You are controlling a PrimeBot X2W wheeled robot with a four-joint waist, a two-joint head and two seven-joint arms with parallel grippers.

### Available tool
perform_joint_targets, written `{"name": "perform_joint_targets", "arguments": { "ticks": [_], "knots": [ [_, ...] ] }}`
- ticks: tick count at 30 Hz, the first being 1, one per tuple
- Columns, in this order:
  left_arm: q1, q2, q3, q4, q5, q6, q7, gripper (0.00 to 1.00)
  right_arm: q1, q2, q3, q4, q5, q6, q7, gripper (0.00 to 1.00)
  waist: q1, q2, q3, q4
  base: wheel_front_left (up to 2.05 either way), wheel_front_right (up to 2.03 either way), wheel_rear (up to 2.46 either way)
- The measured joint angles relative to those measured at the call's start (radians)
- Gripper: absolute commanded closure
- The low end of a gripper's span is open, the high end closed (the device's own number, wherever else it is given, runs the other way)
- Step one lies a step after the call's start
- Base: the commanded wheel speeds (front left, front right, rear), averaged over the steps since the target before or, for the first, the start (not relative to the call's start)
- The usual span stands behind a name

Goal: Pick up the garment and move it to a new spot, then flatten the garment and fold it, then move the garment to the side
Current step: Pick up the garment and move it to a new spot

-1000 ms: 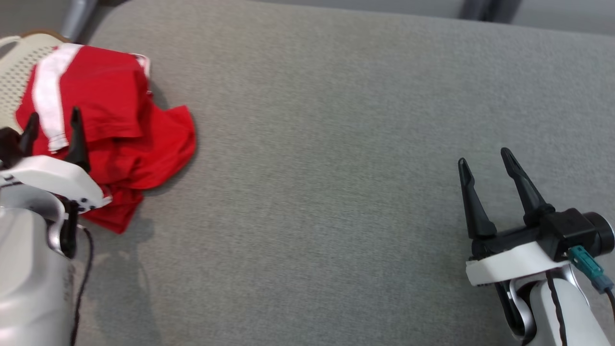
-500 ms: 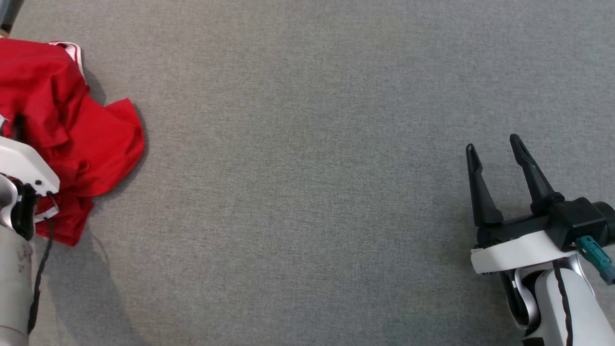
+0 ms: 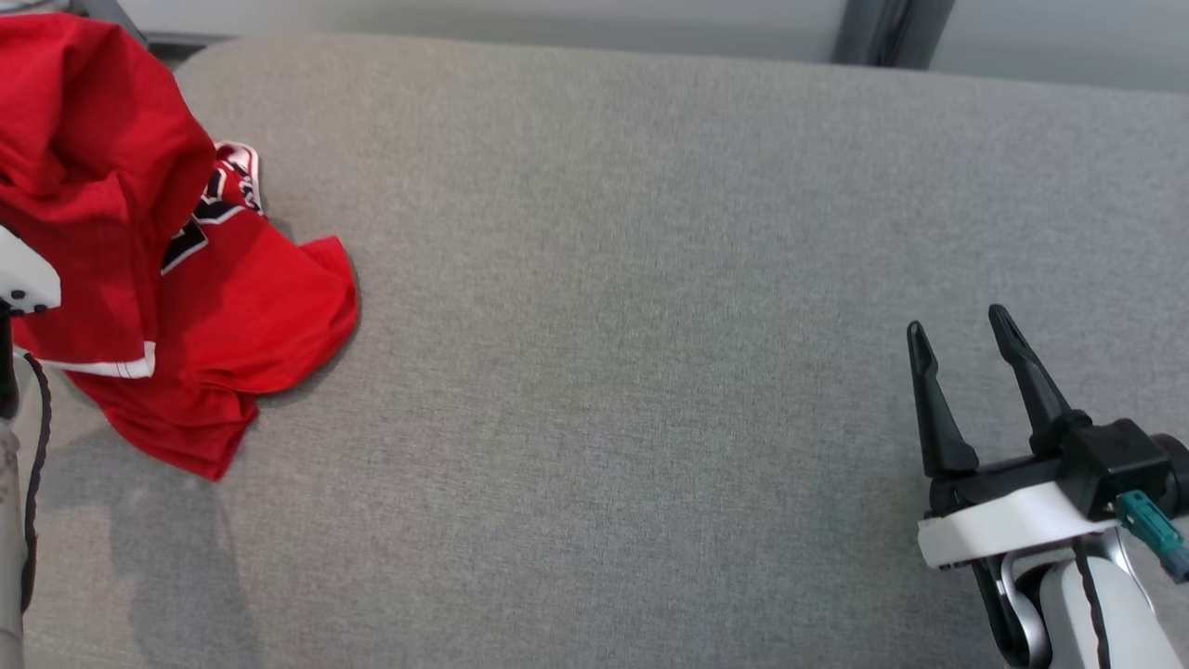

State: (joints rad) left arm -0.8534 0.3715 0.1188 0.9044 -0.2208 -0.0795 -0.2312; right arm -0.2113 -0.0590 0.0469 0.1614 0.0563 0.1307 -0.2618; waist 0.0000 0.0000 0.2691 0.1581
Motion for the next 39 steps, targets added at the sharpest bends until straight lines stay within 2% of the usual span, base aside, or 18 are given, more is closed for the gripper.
{"name": "perform_joint_targets", "arguments": {
  "ticks": [6,12,17,21,26,33,39],
  "knots": [
    [0.160,-0.015,-0.013,-0.203,0.001,0.003,0.007,1.00,0.054,0.005,-0.013,0.003,0.011,0.000,0.000,0.00,0.0000,0.0000,-0.098,0.003,0.00,0.00,0.00],
    [0.414,-0.069,-0.033,-0.546,0.004,0.045,0.084,1.00,0.116,0.008,-0.032,0.001,0.023,0.000,0.000,0.00,0.0000,0.0000,-0.189,-0.012,0.00,0.00,0.00],
    [0.593,-0.122,-0.079,-0.869,0.019,0.081,0.185,1.00,0.132,0.010,-0.029,-0.012,0.033,0.000,-0.002,0.00,0.0000,0.0001,-0.220,-0.057,0.00,0.00,0.00],
    [0.671,-0.168,-0.151,-1.016,0.023,0.082,0.265,1.00,0.124,0.011,-0.013,-0.020,0.038,0.000,-0.002,0.00,0.0000,0.0000,-0.215,-0.109,0.00,0.00,0.00],
    [0.678,-0.215,-0.266,-1.017,0.021,0.041,0.312,1.00,0.094,0.011,-0.001,-0.029,0.053,0.000,-0.002,0.00,0.0000,0.0001,-0.186,-0.191,0.00,0.00,0.00],
    [0.590,-0.262,-0.409,-0.880,0.027,-0.009,0.350,1.00,0.050,0.010,0.008,-0.040,0.097,0.000,-0.002,0.00,0.0000,0.0000,-0.126,-0.315,0.00,0.00,0.00],
    [0.475,-0.285,-0.499,-0.729,0.027,-0.027,0.364,1.00,0.023,0.009,0.021,-0.042,0.149,0.000,-0.002,0.00,0.0000,0.0000,-0.052,-0.448,0.00,0.00,0.00]
  ]
}}
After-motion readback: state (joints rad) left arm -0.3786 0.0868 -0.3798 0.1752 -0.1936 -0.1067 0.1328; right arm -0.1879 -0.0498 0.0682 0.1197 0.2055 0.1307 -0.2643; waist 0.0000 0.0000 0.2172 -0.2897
